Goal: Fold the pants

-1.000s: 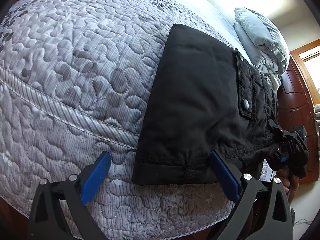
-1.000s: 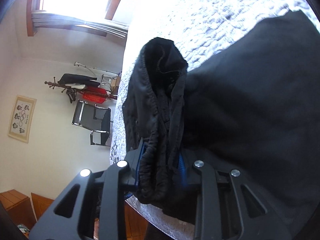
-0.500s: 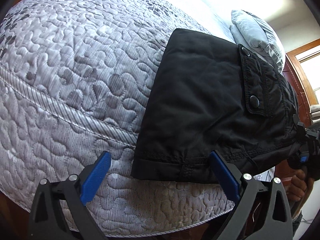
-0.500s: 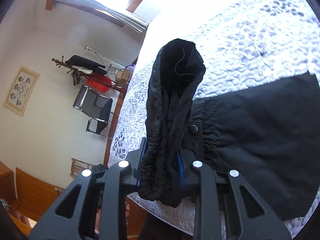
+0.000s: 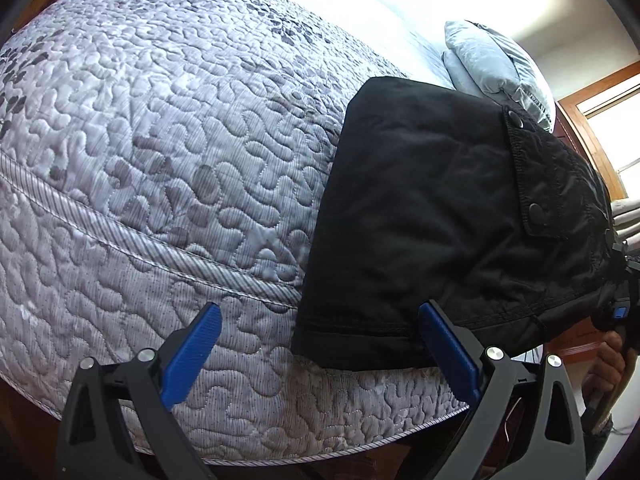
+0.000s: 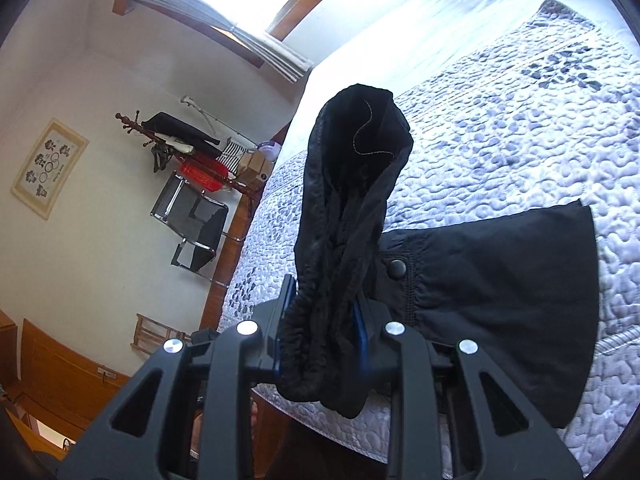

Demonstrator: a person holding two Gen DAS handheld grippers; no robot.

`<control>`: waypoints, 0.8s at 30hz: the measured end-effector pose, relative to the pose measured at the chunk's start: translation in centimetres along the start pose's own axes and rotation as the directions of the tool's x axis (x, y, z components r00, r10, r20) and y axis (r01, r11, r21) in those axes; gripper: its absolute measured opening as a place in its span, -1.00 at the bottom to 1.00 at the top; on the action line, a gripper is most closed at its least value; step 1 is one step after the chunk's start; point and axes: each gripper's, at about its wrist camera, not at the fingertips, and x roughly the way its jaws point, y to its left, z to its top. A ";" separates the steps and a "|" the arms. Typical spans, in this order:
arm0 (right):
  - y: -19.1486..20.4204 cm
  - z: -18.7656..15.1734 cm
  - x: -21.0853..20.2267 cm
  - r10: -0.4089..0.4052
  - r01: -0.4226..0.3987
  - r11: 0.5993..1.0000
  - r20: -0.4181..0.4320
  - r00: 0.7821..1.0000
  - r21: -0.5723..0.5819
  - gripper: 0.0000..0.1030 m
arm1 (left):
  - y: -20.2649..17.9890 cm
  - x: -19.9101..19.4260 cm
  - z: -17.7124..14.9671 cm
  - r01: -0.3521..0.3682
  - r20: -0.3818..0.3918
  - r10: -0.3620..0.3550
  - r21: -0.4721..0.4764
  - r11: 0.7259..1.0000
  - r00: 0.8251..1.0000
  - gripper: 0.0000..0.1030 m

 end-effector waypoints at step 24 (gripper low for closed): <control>-14.0 -3.4 -2.3 -0.111 0.104 0.962 0.015 0.994 0.254 -0.52 | -3.4 1.8 -1.1 -0.016 -0.056 0.020 0.072 0.997 0.998 0.92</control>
